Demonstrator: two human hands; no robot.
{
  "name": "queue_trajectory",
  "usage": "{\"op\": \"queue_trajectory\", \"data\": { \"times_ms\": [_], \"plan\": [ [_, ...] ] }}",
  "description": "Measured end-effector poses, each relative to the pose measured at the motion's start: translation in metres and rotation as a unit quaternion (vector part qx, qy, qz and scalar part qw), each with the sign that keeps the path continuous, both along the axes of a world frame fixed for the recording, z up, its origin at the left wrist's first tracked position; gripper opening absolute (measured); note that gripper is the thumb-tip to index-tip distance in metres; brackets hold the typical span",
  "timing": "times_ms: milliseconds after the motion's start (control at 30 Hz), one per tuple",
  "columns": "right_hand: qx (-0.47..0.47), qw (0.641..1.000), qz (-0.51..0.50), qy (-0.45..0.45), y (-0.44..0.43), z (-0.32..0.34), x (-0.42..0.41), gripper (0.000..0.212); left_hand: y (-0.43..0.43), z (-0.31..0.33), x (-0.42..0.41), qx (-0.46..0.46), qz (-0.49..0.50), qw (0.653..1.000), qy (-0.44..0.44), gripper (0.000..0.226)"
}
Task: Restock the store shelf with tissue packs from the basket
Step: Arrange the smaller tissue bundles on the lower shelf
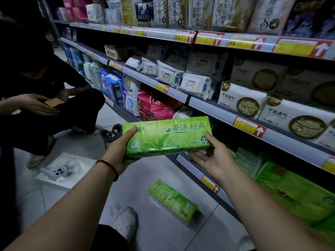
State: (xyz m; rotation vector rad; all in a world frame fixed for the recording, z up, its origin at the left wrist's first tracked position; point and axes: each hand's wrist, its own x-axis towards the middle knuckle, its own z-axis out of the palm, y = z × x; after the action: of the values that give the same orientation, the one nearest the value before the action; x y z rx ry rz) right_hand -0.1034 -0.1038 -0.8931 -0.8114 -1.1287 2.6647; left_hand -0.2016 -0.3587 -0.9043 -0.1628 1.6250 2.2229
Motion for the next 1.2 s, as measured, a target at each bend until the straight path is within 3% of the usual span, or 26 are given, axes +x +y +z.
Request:
{"op": "queue_trajectory", "data": {
  "times_ms": [200,400,600,700,867,1033,1200],
  "plan": [
    [-0.013,1.0,0.007,0.017,0.001,-0.003,0.001,0.031,0.007,0.001,0.003,-0.008,0.028,1.0,-0.012,0.045],
    [0.045,0.983,0.165,-0.066,-0.021,-0.019,-0.001,0.058,0.027,-0.011,0.011,-0.045,-0.019,0.999,-0.024,0.043],
    [0.039,0.995,0.044,-0.081,-0.004,-0.028,-0.006,0.041,0.061,-0.014,0.026,-0.126,-0.216,0.967,-0.048,0.051],
    [0.062,0.992,0.016,-0.112,0.016,-0.031,-0.007,0.033,0.08,-0.018,0.028,-0.175,-0.243,0.954,-0.031,0.045],
    [0.091,0.986,-0.009,-0.137,0.044,-0.041,-0.009,0.036,0.116,-0.031,0.023,-0.133,-0.24,0.961,-0.045,0.03],
    [0.092,0.986,0.0,-0.137,0.078,-0.048,-0.009,0.013,0.164,-0.059,0.017,-0.067,-0.195,0.978,-0.004,0.018],
    [0.13,0.974,0.047,-0.18,0.105,-0.076,-0.003,0.026,0.215,-0.089,0.004,-0.033,-0.188,0.982,-0.013,0.019]
  ]
}}
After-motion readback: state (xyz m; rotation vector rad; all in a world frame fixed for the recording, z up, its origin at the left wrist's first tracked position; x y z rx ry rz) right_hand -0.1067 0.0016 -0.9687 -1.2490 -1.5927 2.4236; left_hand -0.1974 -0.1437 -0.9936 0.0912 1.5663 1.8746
